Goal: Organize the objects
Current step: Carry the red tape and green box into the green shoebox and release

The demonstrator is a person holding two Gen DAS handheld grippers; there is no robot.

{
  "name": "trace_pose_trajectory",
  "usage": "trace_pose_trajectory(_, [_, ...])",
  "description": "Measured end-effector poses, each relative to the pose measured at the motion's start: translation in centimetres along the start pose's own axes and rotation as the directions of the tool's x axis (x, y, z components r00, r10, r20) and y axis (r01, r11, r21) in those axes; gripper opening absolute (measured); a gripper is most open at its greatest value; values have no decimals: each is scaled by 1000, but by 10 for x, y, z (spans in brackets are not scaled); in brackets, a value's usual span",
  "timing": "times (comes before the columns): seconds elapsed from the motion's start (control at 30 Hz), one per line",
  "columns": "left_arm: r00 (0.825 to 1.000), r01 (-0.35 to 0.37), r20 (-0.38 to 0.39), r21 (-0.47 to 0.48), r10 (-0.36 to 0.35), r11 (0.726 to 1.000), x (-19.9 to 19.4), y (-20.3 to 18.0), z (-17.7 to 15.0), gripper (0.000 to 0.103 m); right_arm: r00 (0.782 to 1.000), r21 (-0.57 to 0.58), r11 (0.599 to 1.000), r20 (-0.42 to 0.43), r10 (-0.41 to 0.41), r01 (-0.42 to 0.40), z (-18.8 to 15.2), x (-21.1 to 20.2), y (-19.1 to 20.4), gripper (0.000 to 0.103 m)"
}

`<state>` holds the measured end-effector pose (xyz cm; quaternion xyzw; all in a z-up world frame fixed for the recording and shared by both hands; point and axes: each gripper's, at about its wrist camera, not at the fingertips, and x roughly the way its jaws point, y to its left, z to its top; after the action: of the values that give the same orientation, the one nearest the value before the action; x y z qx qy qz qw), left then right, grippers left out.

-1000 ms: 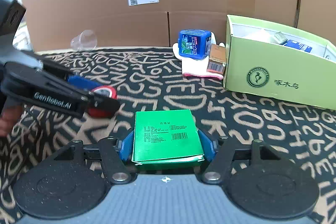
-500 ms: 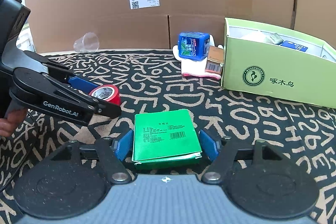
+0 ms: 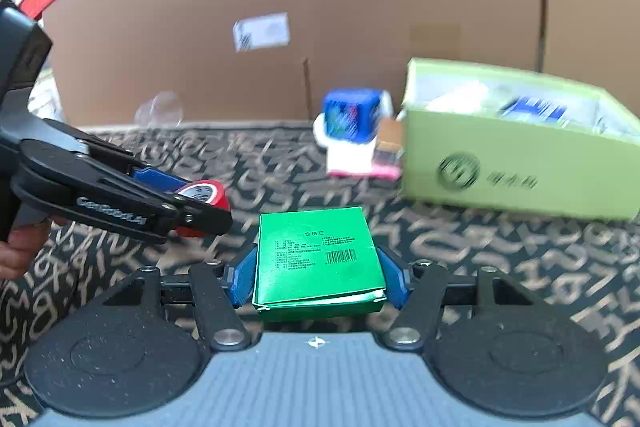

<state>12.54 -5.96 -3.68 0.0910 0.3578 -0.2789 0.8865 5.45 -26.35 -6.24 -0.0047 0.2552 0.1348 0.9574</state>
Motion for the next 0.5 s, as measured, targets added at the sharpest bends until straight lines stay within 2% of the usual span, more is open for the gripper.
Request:
trace_pose_trajectory(0.27, [985, 70, 157, 44, -76, 997, -17, -38, 59, 46, 983, 55, 993, 141, -114, 108, 36, -28, -50, 67])
trace_pose_trajectory(0.5, [972, 90, 208, 78, -105, 993, -1, -73, 115, 46, 937, 137, 956, 202, -284, 260, 61, -29, -106, 67])
